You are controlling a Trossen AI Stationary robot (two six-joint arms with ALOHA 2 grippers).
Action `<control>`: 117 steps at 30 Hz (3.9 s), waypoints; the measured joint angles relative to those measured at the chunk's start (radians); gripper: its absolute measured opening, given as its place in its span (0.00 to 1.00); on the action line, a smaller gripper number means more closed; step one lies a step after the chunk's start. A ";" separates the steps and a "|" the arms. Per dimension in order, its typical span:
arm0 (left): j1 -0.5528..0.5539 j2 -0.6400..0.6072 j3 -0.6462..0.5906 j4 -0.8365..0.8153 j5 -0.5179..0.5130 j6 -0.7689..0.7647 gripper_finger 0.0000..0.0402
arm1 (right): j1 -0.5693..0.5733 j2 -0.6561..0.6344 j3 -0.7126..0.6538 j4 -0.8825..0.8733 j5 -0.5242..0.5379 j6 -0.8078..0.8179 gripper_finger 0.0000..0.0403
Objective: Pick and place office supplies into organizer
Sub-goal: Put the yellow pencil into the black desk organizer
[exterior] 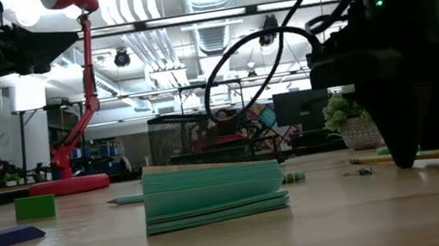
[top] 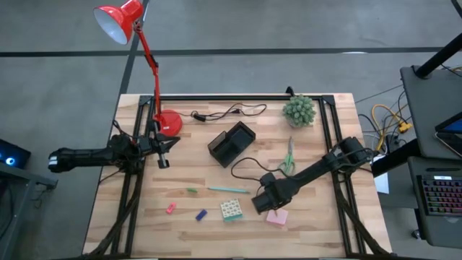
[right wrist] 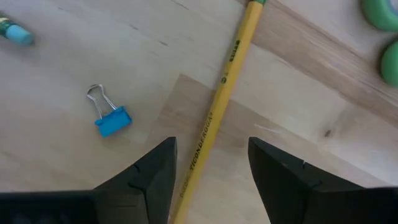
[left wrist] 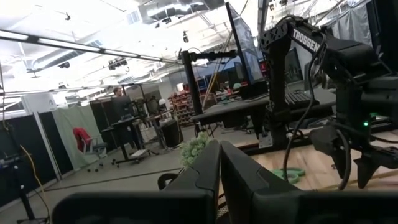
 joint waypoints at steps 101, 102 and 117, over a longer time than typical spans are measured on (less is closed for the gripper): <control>0.000 -0.001 0.000 0.014 0.000 -0.001 0.00 | -0.209 0.004 0.336 0.475 0.811 -1.003 0.04; 0.000 -0.001 0.000 0.014 0.000 -0.002 0.00 | -0.220 0.004 0.328 0.504 0.810 -1.029 0.04; 0.000 -0.001 0.000 0.014 0.000 -0.001 0.00 | -0.367 0.044 0.276 0.934 0.735 -1.328 0.04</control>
